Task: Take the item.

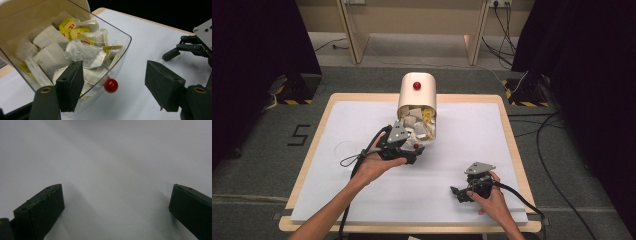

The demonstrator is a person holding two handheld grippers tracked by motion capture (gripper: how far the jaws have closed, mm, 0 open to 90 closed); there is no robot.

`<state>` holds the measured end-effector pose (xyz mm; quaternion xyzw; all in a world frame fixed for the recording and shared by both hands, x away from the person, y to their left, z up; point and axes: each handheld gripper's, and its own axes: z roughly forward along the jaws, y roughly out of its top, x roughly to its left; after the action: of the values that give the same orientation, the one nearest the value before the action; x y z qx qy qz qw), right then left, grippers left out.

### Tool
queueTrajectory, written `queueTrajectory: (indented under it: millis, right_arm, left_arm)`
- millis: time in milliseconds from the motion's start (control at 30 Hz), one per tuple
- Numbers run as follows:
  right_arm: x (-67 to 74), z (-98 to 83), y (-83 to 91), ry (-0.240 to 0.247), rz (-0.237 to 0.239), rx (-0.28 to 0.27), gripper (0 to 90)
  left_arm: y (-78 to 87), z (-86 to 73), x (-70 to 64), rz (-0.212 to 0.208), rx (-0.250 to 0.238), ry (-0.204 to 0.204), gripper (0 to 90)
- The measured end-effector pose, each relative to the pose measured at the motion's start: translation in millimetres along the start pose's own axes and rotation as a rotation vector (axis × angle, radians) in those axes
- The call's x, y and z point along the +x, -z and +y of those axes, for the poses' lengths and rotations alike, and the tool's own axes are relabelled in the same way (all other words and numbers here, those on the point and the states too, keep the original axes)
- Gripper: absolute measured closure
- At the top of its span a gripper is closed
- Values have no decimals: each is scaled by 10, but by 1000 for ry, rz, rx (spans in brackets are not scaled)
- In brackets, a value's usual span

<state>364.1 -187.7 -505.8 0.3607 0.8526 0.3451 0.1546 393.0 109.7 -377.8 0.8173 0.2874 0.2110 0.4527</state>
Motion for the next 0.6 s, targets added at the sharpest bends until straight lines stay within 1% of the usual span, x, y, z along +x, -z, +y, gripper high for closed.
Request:
queueTrajectory:
  millis: [67,133,233,300,367,500,533,600]
  right_arm:
    - [0,0,0,0,0,0,4]
    - [0,0,0,0,0,0,4]
    - [0,0,0,0,0,0,4]
    - [0,0,0,0,0,0,4]
    - [0,0,0,0,0,0,4]
    - [-2,0,0,2,0,-1,4]
    - [-2,0,0,2,0,-1,4]
    - [-1,1,0,0,1,0,4]
  left_arm:
    - [14,23,17,15,-21,11,315]
    - [26,53,44,19,-38,19,332]
    - [24,115,116,36,-57,40,385]
    - [-4,142,160,37,-54,56,421]
    - [-65,160,202,41,-39,65,440]
    - [-166,193,251,56,-23,79,476]
    - [-204,206,261,58,-22,91,484]
    - [-250,220,267,58,-8,91,499]
